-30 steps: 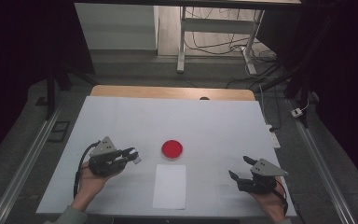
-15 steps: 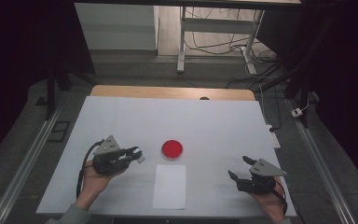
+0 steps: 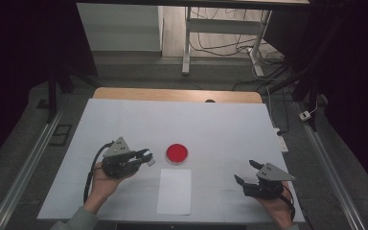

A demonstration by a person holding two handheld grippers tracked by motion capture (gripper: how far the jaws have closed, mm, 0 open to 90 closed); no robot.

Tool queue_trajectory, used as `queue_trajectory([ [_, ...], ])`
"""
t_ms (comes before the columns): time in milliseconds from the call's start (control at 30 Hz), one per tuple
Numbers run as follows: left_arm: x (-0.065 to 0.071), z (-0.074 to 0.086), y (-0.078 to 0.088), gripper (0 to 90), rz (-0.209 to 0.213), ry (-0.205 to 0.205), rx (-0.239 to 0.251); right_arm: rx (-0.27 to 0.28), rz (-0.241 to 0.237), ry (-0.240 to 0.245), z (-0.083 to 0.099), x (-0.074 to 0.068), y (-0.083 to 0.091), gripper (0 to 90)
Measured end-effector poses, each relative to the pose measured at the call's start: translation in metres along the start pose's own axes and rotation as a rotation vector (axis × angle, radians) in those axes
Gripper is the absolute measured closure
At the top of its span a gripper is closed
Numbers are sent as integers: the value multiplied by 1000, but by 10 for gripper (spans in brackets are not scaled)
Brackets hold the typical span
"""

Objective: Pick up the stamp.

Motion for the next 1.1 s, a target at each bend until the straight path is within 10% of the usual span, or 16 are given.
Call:
queue_trajectory([
  [1100,28,-20,-56,757,103,-27,-28,-1,-10,-1,-1,-3,-2,231],
])
Point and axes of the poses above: each handheld gripper's, and its own axes: y roughly backward along the jaws, z roughly out of its underside, x roughly to its right, the point moved 10 cm from there along -y, roughly forward along the jaws, and after that the axes turned 9 degrees about z, right-handed, at the moved point
